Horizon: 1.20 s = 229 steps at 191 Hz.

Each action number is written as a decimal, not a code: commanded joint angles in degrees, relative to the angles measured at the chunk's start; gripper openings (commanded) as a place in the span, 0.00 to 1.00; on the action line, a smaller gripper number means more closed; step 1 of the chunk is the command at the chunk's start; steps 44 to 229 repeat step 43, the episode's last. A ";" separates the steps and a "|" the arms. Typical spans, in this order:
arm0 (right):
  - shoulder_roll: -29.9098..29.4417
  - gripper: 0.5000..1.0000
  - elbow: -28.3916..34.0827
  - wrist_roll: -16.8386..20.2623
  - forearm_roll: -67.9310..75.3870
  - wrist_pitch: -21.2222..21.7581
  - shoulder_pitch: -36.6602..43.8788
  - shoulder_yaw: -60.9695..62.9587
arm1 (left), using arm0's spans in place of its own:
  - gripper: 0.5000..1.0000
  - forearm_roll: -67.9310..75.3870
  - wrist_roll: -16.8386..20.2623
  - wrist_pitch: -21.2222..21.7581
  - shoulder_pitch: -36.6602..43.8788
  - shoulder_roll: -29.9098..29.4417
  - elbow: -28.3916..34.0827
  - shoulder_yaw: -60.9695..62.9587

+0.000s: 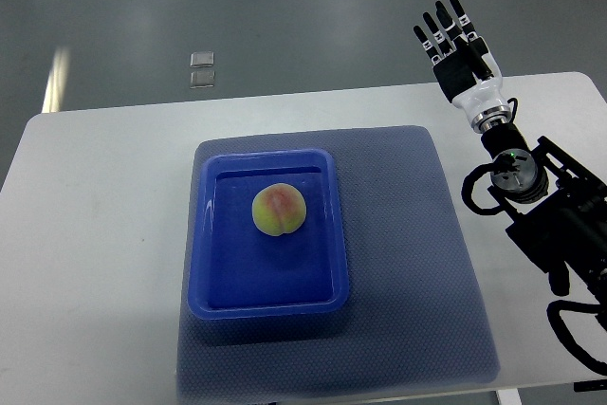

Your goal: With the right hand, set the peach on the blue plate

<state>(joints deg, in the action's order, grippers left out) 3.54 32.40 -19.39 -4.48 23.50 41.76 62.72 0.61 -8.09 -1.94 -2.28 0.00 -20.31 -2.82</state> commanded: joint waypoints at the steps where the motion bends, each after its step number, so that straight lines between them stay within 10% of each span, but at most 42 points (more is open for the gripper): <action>1: -0.29 0.86 -0.14 0.23 -0.53 -0.29 -0.02 -0.49 | 1.00 0.00 0.00 0.01 0.00 0.00 0.01 0.00; 229: -0.55 0.86 -0.14 0.23 -0.70 -0.38 -0.02 -1.64 | 1.00 -0.08 0.00 0.01 0.00 0.00 0.53 0.00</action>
